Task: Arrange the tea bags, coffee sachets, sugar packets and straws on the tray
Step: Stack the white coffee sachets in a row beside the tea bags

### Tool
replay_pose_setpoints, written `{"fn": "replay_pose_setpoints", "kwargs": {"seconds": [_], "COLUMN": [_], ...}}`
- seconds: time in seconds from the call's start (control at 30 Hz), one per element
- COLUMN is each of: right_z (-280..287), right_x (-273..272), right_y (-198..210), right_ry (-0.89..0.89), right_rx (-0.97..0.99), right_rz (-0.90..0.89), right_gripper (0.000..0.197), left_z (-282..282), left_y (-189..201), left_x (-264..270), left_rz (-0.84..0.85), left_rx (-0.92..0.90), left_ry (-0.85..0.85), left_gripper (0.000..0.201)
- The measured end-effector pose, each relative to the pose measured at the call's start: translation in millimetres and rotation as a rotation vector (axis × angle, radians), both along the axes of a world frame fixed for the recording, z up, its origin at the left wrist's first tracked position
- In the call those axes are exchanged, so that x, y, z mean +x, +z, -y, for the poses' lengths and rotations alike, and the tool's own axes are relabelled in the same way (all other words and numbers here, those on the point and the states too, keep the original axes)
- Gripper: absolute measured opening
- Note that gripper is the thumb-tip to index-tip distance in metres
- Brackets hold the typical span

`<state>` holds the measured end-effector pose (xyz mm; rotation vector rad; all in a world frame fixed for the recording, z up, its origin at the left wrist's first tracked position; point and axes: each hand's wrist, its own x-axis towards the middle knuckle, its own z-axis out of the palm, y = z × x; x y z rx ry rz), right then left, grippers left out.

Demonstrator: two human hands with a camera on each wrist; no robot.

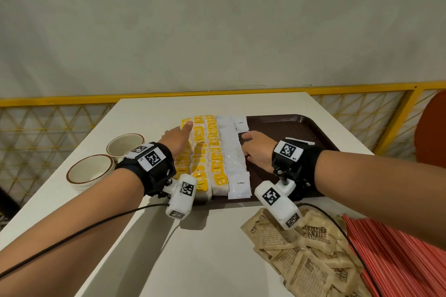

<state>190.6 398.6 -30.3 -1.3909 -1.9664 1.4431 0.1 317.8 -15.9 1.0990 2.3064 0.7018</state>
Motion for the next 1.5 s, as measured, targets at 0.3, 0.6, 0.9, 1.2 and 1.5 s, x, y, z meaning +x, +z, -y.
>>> {"fn": "replay_pose_setpoints", "kwargs": {"seconds": [0.3,0.6,0.9,1.2,1.5], "right_z": [-69,-129,-134,-135,-140], "right_x": [-17,-38,-41,-41,-34], "right_y": [21,4,-1,-1,-4], "right_ry": [0.237,0.546,0.666,0.723,0.707], "right_rx": [0.36,0.827,0.952,0.977,0.953], "right_rz": [0.612,1.119,1.153,1.192,1.157], "right_gripper": [0.029,0.041,0.046,0.026,0.027], "left_z": [-9,-18,-20,-17,-13], "left_y": [13,12,12,16,19], "left_x": [3,-3,-2,-4,2], "left_rz": [0.128,0.2,0.182,0.148,0.127], "left_rx": [-0.003,0.03,0.01,-0.001,-0.006], "left_ry": [0.076,0.066,0.035,0.0,0.023], "left_gripper": [0.063,0.066,0.049,0.059,0.061]}}
